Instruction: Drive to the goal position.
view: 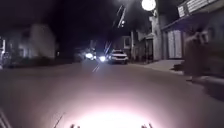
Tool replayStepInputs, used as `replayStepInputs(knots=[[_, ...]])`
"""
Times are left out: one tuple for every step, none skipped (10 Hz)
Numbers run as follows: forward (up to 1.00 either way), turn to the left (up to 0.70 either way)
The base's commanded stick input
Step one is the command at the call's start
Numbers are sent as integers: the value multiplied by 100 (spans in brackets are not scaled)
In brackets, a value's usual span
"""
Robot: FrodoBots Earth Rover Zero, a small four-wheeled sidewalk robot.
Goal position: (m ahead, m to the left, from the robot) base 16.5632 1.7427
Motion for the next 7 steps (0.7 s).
replayStepInputs(knots=[[70, 0], [70, 2], [70, 19], [70, 24], [70, 0], [70, 0], [70, 0]])
